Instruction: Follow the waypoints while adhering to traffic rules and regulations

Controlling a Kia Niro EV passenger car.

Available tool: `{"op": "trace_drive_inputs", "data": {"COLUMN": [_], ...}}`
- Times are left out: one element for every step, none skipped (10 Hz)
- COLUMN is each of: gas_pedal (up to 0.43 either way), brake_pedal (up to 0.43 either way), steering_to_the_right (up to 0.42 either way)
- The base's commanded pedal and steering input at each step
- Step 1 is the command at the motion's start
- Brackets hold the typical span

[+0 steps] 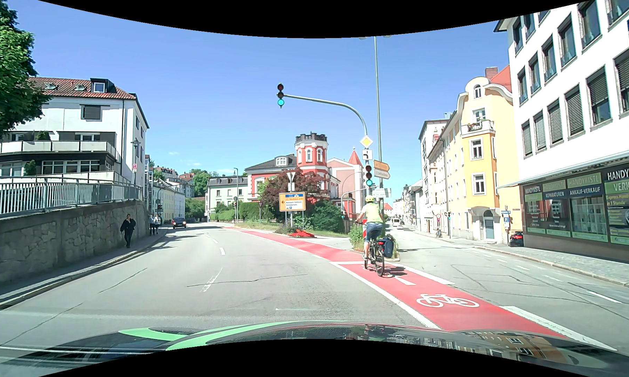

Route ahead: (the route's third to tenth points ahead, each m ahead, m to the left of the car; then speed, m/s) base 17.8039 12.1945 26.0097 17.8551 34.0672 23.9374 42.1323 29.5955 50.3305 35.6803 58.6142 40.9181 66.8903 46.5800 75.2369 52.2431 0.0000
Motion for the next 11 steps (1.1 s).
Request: {"op": "trace_drive_inputs", "data": {"gas_pedal": [0.0, 0.0, 0.0, 0.0, 0.0, 0.0, 0.0, 0.0, 0.0, 0.0, 0.0], "brake_pedal": [0.262, 0.262, 0.262, 0.262, 0.262, 0.262, 0.262, 0.262, 0.262, 0.262, 0.262], "steering_to_the_right": [-0.014, -0.014, -0.014, -0.014, -0.014, -0.014, -0.015, -0.015, -0.015, -0.015, -0.015]}}
